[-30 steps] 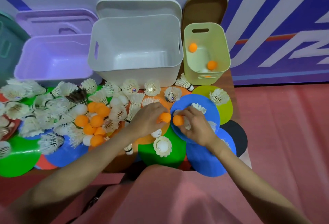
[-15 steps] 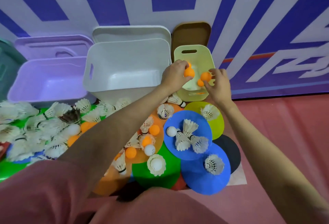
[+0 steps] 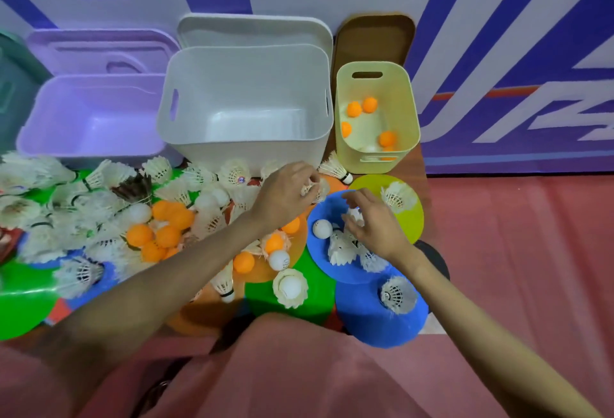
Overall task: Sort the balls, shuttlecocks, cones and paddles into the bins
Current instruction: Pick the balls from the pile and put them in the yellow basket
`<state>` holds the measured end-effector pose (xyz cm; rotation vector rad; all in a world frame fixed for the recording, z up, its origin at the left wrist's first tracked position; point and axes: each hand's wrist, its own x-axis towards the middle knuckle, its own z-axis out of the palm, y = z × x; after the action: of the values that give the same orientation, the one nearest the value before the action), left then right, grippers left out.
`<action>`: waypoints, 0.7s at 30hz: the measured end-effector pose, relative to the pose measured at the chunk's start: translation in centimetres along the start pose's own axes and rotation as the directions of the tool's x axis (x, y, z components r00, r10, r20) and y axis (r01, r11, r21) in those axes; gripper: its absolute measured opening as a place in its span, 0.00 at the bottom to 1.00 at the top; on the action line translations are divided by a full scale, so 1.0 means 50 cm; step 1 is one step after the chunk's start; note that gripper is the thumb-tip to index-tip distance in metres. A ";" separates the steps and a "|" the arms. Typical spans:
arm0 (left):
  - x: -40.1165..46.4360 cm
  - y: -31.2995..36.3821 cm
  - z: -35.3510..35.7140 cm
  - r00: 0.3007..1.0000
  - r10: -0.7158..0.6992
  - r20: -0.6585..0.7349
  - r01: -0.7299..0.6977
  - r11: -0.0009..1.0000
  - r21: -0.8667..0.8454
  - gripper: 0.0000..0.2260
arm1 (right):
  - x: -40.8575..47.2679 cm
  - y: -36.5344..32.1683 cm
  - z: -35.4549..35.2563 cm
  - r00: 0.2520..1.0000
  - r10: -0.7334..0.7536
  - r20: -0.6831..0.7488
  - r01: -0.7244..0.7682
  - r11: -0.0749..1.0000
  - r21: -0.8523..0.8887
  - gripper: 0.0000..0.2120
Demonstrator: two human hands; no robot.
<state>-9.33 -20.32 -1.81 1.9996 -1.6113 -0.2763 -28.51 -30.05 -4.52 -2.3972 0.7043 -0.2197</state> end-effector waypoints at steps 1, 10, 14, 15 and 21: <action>-0.026 -0.014 0.003 0.999 -0.022 0.031 0.022 1.000 0.014 0.03 | -0.007 -0.007 0.015 0.999 -0.001 0.054 0.002 1.000 -0.018 0.17; -0.105 -0.094 0.008 0.928 0.181 0.326 -0.246 0.954 0.170 0.17 | 0.006 -0.046 0.089 0.974 -0.014 0.227 0.071 0.966 -0.247 0.21; -0.098 -0.098 0.015 0.934 0.177 0.311 -0.230 0.963 0.140 0.17 | 0.018 -0.053 0.102 0.975 -0.020 0.223 0.084 0.956 -0.283 0.09; -0.095 -0.096 0.015 0.931 0.174 0.320 -0.229 0.962 0.146 0.18 | 0.019 -0.052 0.103 0.975 -0.032 0.221 0.095 0.956 -0.277 0.08; -0.087 -0.090 0.007 0.928 0.223 0.299 -0.276 0.950 0.148 0.18 | 0.014 -0.047 0.044 0.998 0.032 0.062 -0.025 0.994 -0.107 0.14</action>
<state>-6.89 -15.72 -5.28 1.9261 -2.1218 -0.3309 -26.17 -27.71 -4.83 -2.4812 0.7365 -0.0953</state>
